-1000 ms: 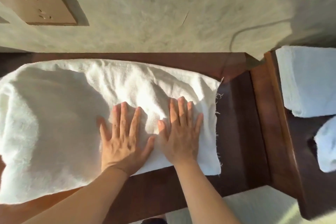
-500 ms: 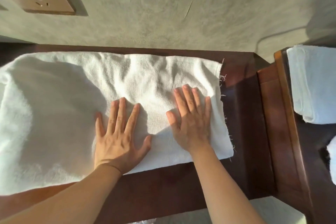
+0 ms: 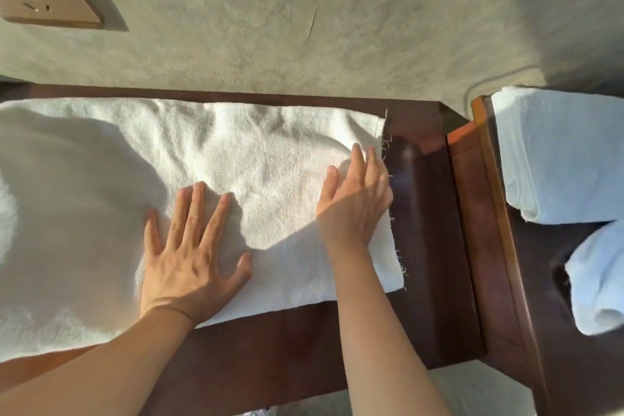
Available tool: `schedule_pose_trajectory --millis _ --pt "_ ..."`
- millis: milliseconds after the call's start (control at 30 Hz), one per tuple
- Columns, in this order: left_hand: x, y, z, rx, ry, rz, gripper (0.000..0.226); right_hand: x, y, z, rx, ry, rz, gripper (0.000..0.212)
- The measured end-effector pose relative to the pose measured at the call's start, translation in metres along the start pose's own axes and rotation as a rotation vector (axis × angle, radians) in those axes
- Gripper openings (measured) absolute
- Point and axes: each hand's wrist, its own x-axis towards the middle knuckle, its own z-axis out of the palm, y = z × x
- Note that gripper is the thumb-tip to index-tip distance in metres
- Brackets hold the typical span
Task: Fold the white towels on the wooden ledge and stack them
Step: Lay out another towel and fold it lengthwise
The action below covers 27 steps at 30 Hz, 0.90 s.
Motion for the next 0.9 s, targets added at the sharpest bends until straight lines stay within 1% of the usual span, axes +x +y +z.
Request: schedule_pose_trajectory --millis 33,67,100,167,200,267,300,333,367,400,433,467,500,533,600,633,667,700,733,833,867,900 --pt "0.000 0.000 0.000 0.005 -0.001 -0.001 0.093 0.008 0.002 -0.006 -0.002 0.013 0.120 0.060" --pt "0.000 0.000 0.000 0.008 0.000 -0.003 0.093 0.017 0.005 -0.012 0.004 -0.012 0.233 0.065" --pt "-0.001 0.000 0.000 0.010 0.000 -0.004 0.093 0.026 0.008 -0.016 0.016 -0.064 0.309 0.069" --pt "-0.001 0.000 0.001 0.021 0.001 -0.001 0.093 0.040 0.014 -0.023 0.112 -0.171 0.360 0.070" --pt "-0.001 0.000 0.001 0.030 0.000 0.002 0.093 0.045 0.017 -0.026 0.197 -0.222 0.377 0.067" --pt "0.000 0.001 0.001 0.043 -0.004 0.003 0.093 0.053 0.020 -0.038 0.398 -0.336 0.487 0.065" --pt "0.000 0.001 0.001 0.046 -0.004 0.001 0.093 0.056 0.020 -0.048 0.510 -0.429 0.543 0.065" --pt "0.001 0.001 0.001 0.049 -0.005 -0.002 0.093 0.059 0.018 -0.058 0.621 -0.560 0.576 0.062" --pt "0.001 0.002 0.001 0.049 -0.007 -0.003 0.093 0.062 0.018 -0.068 0.692 -0.700 0.565 0.056" --pt "0.001 0.002 0.001 0.048 -0.008 -0.004 0.093 0.065 0.019 -0.076 0.738 -0.804 0.531 0.043" --pt "0.001 0.002 0.001 0.048 -0.007 -0.006 0.093 0.068 0.021 -0.079 0.777 -0.869 0.504 0.026" --pt "0.001 0.001 0.001 0.045 -0.006 -0.008 0.093 0.069 0.022 -0.083 0.814 -0.911 0.500 0.021" --pt "0.001 0.001 0.001 0.042 -0.005 -0.010 0.093 0.070 0.024 -0.083 0.834 -0.948 0.503 0.026" --pt "0.001 0.001 0.001 0.040 -0.005 -0.009 0.093 0.070 0.025 -0.083 0.837 -0.975 0.513 0.043" --pt "0.000 0.000 0.001 0.037 -0.001 -0.008 0.093 0.072 0.025 -0.081 0.859 -1.018 0.575 0.086" --pt "0.000 0.000 0.001 0.038 -0.001 -0.006 0.093 0.075 0.027 -0.077 0.898 -1.015 0.620 0.101" --pt "0.000 0.000 0.002 0.040 -0.003 -0.001 0.093 0.079 0.026 -0.077 0.941 -1.007 0.669 0.107" --pt "-0.001 0.001 0.002 0.044 -0.004 0.003 0.093 0.083 0.026 -0.075 0.983 -1.007 0.698 0.105" --pt "-0.001 0.000 0.002 0.046 -0.003 0.006 0.093 0.085 0.026 -0.074 1.001 -1.009 0.707 0.099" --pt "0.000 -0.001 0.002 0.050 -0.001 0.007 0.094 0.087 0.025 -0.074 1.032 -1.026 0.698 0.072" --pt "0.000 -0.001 0.002 0.050 -0.002 0.007 0.094 0.087 0.025 -0.075 1.057 -1.050 0.708 0.068" --pt "0.000 -0.001 0.002 0.047 0.001 0.006 0.094 0.088 0.026 -0.075 1.066 -1.068 0.705 0.068"
